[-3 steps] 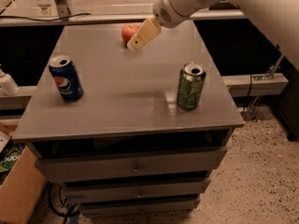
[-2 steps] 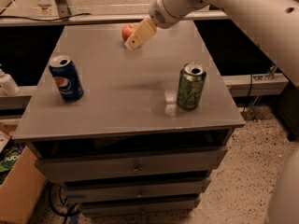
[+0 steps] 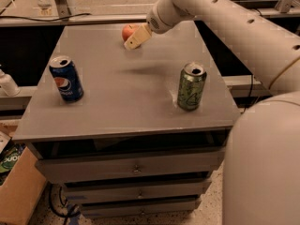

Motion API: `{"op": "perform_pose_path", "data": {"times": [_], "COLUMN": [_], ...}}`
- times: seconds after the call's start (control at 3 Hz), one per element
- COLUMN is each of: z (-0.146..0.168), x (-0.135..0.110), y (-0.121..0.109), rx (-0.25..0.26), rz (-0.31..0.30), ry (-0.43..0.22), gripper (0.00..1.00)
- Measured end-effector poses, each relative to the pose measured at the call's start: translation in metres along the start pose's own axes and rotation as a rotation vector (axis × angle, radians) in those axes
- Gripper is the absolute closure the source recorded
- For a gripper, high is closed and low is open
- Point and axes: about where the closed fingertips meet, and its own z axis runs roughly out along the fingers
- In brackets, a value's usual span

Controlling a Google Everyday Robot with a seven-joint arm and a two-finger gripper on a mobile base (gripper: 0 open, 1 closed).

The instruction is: Move apple near pepsi can

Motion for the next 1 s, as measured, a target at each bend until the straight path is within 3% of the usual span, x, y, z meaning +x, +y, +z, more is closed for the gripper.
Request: {"op": "perform_pose_path", "data": {"times": [0.33,1.0], "z": [0.033,0.083], "x": [0.003,0.004], "y": [-0.018,-0.030], "rx": [0.024,0.025], "rz": [0.030,0.075], "ry": [0.008,0.010], "gripper": [0.00,0.00]}}
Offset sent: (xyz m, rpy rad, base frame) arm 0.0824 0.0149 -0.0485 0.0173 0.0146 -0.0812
